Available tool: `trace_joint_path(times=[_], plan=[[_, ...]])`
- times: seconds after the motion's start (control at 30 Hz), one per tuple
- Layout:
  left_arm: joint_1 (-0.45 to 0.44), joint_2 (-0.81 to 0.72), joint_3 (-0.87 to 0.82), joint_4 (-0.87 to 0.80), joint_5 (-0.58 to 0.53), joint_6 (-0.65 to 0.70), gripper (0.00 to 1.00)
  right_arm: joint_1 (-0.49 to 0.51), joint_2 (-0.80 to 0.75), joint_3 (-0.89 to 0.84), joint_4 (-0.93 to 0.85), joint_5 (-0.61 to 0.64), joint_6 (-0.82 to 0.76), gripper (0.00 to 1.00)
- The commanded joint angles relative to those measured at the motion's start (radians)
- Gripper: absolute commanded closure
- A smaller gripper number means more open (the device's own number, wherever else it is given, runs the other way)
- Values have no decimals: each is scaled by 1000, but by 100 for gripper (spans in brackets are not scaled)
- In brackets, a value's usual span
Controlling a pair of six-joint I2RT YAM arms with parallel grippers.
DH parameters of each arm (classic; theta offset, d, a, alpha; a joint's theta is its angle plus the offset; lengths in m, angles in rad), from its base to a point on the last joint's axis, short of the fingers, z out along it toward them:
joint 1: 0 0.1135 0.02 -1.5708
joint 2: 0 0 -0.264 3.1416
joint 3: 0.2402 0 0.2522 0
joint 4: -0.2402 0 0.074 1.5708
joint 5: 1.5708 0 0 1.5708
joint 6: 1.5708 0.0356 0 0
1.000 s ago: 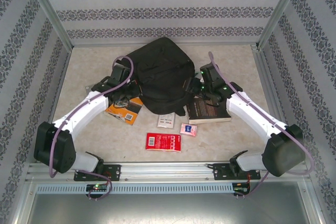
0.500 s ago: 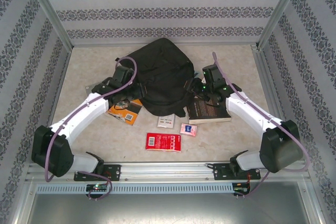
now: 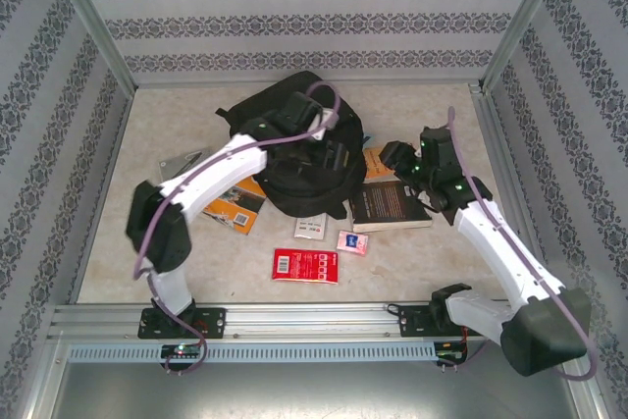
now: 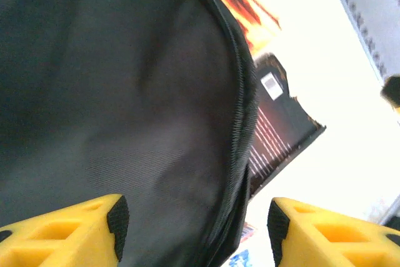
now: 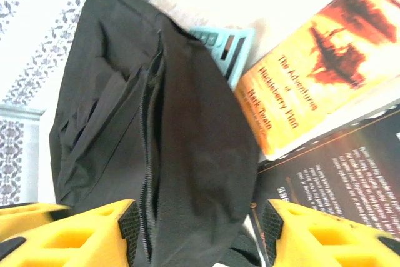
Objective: Pack the student bag
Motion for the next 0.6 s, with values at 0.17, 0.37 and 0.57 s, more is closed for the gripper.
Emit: trace_joint_path(times=[0.17, 0.37, 0.57], plan=[[-35, 103, 97, -57, 95, 25, 41, -54, -78, -77, -29, -42, -1, 46], [-36, 121, 106, -66, 44, 19, 58, -56, -67, -111, 13, -107, 6, 49], [-36, 130, 136, -71, 18, 13, 57, -38, -48, -111, 21, -139, -16, 50]])
